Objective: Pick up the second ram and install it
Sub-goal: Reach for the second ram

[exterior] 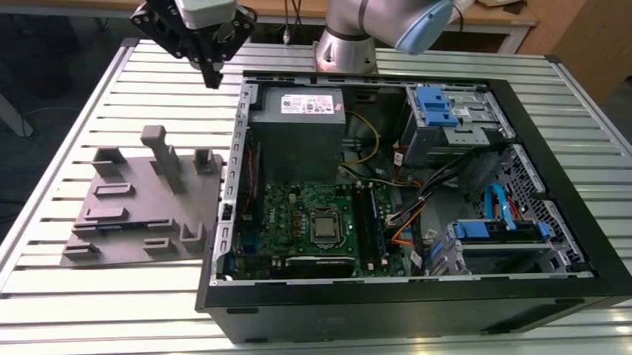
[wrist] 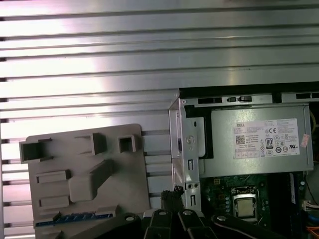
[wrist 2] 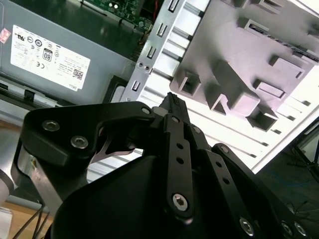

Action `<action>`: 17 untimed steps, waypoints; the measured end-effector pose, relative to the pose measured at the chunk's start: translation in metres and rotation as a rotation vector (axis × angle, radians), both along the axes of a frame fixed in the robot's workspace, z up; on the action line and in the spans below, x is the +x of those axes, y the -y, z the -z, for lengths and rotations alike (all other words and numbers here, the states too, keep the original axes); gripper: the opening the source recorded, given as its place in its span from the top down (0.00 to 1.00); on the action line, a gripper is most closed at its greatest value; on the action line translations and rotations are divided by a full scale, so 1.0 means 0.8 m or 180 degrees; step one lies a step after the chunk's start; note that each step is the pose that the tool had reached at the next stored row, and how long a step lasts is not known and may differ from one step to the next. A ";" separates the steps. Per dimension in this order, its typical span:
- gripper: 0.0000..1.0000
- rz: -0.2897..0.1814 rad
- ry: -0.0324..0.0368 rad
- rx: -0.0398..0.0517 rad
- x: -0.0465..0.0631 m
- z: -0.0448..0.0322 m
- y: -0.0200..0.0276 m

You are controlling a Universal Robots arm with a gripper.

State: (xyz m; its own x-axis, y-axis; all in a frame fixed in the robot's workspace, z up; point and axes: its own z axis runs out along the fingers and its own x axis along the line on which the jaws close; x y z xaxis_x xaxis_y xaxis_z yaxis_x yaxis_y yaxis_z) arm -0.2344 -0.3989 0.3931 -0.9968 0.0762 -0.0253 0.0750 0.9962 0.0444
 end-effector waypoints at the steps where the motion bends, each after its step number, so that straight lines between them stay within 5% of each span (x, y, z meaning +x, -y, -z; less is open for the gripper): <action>1: 0.89 0.0000 0.0000 0.0000 -0.003 0.0001 0.0000; 17: 0.89 0.0000 0.0000 0.0000 -0.056 0.0004 0.0000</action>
State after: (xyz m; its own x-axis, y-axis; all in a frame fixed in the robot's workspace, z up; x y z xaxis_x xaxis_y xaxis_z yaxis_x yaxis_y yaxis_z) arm -0.2794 -0.3989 0.3928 -0.9968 0.0762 -0.0253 0.0750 0.9962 0.0444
